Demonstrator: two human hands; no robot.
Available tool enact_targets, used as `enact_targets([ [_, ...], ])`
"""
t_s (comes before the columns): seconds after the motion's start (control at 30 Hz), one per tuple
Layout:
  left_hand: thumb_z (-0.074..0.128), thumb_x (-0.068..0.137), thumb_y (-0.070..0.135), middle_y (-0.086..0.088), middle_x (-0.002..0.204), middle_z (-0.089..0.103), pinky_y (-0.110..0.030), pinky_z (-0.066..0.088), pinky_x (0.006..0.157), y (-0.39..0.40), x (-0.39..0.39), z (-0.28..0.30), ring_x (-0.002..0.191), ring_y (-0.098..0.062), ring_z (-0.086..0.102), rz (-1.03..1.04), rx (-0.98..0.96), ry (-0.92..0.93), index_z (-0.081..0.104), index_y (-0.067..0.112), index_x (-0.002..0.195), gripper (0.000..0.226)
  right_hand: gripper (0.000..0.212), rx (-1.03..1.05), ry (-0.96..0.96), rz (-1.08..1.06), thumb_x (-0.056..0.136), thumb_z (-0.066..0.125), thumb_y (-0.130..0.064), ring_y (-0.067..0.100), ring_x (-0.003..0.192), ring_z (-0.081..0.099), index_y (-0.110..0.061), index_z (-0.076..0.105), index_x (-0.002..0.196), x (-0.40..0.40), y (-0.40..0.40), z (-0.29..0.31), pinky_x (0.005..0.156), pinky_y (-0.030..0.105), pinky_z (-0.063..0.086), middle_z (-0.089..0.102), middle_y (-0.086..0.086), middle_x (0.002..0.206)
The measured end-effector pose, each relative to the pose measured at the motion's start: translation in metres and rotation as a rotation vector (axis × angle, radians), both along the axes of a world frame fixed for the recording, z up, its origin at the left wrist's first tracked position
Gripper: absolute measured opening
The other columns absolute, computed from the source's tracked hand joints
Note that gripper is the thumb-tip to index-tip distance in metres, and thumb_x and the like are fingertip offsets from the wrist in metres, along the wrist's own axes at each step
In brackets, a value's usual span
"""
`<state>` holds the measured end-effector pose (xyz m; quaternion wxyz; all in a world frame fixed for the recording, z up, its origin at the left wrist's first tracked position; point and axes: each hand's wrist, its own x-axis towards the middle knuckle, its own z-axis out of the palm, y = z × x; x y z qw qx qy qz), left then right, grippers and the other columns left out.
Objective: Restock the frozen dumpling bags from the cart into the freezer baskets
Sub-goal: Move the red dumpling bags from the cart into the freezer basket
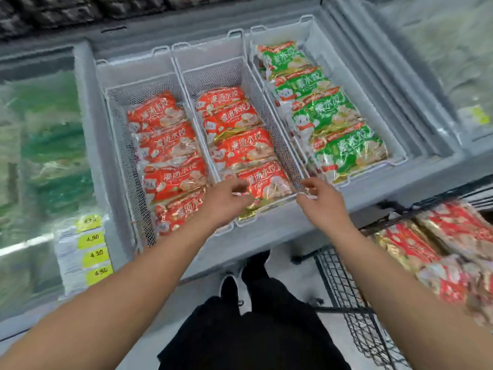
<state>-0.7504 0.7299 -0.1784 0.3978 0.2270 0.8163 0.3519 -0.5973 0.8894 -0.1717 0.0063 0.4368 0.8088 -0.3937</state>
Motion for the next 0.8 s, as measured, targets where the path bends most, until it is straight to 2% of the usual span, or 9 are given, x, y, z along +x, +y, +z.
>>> enact_targets([
  [0.07,0.070,0.090,0.027,0.001,0.128,0.065,-0.028,0.046,0.099,-0.001,0.024,0.004,0.114,-0.016,0.062,-0.075,0.004,0.015,0.062,0.016,0.132,0.043,0.038,0.018,-0.014,-0.074,0.092,0.063,-0.020,0.022,0.119,0.056,-0.013,0.060,0.130,0.039,-0.008,0.006,0.094,0.030,0.042,0.059,0.005,0.129],
  [0.2,0.068,0.090,0.027,0.002,0.130,0.065,-0.020,0.040,0.088,0.007,0.076,0.006,0.104,-0.011,0.062,-0.227,0.005,0.088,0.061,0.017,0.133,0.045,0.037,0.065,-0.065,-0.146,0.091,0.062,-0.021,0.013,0.101,0.053,-0.017,0.060,0.128,0.114,-0.024,0.010,0.085,0.026,0.039,0.056,-0.003,0.112],
  [0.33,0.068,0.090,0.029,0.001,0.132,0.064,-0.020,0.042,0.090,0.021,0.135,0.009,0.110,-0.015,0.064,-0.452,0.001,0.142,0.060,0.021,0.134,0.046,0.039,0.112,-0.131,-0.244,0.086,0.064,-0.023,0.016,0.099,0.056,-0.016,0.063,0.124,0.186,-0.035,-0.001,0.087,0.030,0.043,0.062,0.003,0.123],
  [0.47,0.067,0.090,0.029,0.003,0.129,0.066,-0.023,0.044,0.092,0.037,0.193,0.010,0.111,-0.017,0.063,-0.594,-0.009,0.213,0.061,0.025,0.132,0.043,0.048,0.061,-0.164,-0.319,0.089,0.061,-0.023,0.020,0.125,0.052,-0.016,0.055,0.135,0.256,-0.048,-0.005,0.104,0.034,0.042,0.054,0.003,0.140],
  [0.57,0.068,0.088,0.026,0.003,0.120,0.070,-0.020,0.043,0.083,0.055,0.251,0.008,0.101,-0.016,0.066,-0.654,0.001,0.239,0.065,0.033,0.120,0.033,0.047,0.030,-0.161,-0.403,0.089,0.060,-0.023,0.022,0.122,0.055,-0.016,0.054,0.135,0.322,-0.053,-0.010,0.102,0.034,0.044,0.054,0.005,0.139],
  [0.7,0.068,0.088,0.030,0.004,0.126,0.068,-0.029,0.048,0.097,0.081,0.326,-0.001,0.105,-0.015,0.066,-0.727,-0.013,0.267,0.062,0.024,0.131,0.044,0.047,0.006,-0.174,-0.487,0.087,0.062,-0.022,0.026,0.124,0.054,-0.016,0.057,0.133,0.399,-0.048,-0.020,0.100,0.032,0.042,0.056,0.008,0.138],
  [0.8,0.067,0.089,0.029,0.000,0.128,0.066,-0.034,0.050,0.099,0.101,0.374,-0.003,0.108,-0.017,0.065,-0.779,-0.007,0.259,0.060,0.019,0.134,0.046,0.049,-0.003,-0.177,-0.532,0.087,0.061,-0.026,0.026,0.117,0.057,-0.017,0.056,0.135,0.443,-0.036,-0.029,0.096,0.034,0.046,0.057,0.008,0.135],
])
